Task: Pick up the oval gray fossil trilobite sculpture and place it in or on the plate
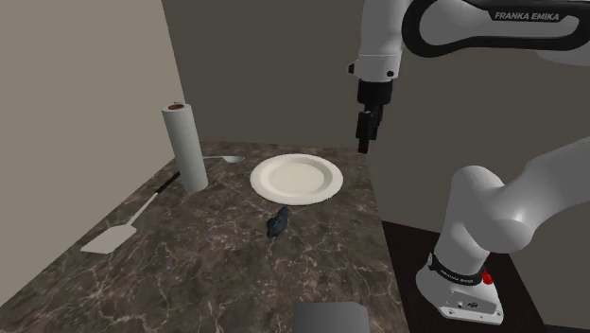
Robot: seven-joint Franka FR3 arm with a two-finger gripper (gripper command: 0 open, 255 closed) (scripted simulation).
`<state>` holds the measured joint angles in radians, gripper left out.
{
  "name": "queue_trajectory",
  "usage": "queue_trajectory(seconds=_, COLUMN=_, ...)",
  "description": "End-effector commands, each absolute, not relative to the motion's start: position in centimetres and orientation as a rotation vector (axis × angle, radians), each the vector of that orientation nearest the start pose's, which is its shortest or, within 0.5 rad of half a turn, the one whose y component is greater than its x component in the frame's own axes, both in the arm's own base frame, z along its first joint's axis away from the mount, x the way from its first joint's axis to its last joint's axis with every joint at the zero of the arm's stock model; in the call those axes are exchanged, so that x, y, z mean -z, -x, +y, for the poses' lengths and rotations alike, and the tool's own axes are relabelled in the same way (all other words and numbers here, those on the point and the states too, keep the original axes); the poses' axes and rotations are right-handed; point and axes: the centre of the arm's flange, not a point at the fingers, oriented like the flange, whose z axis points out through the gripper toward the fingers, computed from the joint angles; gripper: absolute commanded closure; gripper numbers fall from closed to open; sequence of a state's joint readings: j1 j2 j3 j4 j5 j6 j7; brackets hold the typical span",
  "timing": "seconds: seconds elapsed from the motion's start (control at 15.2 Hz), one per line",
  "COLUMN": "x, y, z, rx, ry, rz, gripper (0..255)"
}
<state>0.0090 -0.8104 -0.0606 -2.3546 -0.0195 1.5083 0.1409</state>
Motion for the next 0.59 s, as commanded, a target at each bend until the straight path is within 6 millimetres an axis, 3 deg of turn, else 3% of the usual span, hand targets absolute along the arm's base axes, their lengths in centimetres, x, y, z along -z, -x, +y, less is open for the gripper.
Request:
queue_trajectory(seconds=0.0, x=-59.3, y=-29.3, z=-2.3, rx=-0.059, ry=3.107, rz=0.271, gripper=0)
queue_trajectory(seconds=0.53, x=-57.7, y=-29.7, z=7.5, rx=-0.001, ry=2.963, rz=0.842, gripper=0)
